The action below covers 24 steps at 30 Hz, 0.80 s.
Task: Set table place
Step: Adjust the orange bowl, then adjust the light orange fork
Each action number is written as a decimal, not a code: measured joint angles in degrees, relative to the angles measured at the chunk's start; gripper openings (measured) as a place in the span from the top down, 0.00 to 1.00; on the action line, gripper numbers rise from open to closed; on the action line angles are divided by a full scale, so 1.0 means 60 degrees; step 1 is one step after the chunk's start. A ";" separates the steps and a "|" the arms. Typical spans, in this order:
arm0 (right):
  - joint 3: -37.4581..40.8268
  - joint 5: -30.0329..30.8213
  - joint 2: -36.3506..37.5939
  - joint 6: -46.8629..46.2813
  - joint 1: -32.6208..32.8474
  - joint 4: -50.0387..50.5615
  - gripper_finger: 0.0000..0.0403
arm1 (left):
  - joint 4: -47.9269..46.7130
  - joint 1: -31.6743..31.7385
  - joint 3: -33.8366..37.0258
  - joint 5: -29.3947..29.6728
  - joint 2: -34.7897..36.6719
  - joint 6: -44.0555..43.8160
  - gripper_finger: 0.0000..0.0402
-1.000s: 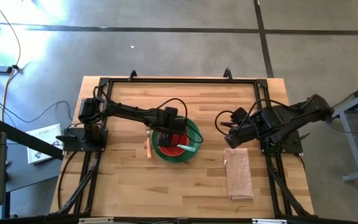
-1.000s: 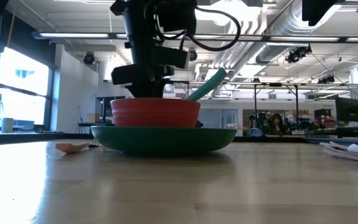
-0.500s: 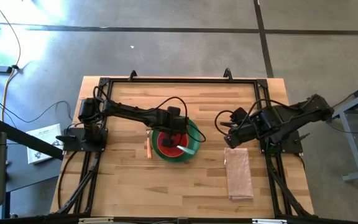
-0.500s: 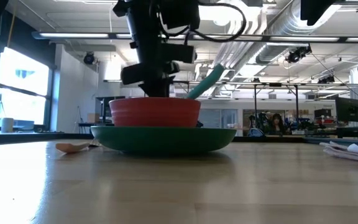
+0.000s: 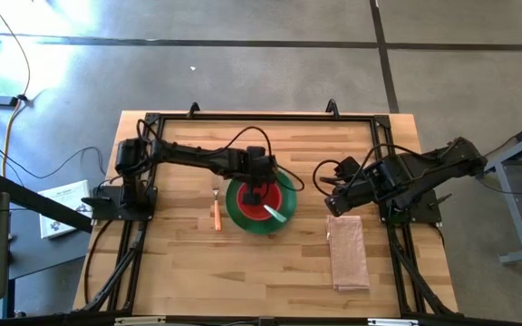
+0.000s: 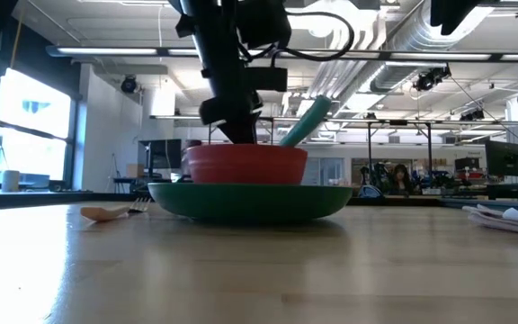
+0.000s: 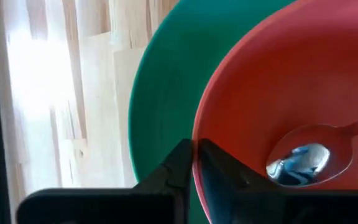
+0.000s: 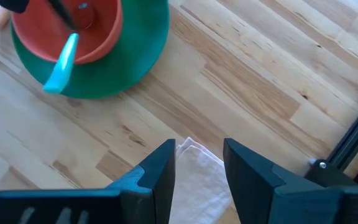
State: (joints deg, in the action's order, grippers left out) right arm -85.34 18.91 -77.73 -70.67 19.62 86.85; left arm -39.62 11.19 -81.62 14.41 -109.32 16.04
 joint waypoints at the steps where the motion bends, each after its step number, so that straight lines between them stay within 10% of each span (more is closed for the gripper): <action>1: 0.0000 -0.0002 0.0000 0.0002 0.0000 -0.0017 0.69 | 0.0013 0.0074 0.0000 -0.0089 0.0000 -0.0001 0.96; 24: -0.0007 -0.0258 -0.0007 0.0018 0.0000 -0.0160 0.69 | 0.0326 0.0319 -0.0142 -0.0626 -0.0021 -0.0406 0.73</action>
State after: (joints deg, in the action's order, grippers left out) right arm -85.38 17.37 -77.78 -70.57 19.62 85.89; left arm -37.66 13.11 -82.48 10.66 -109.45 13.61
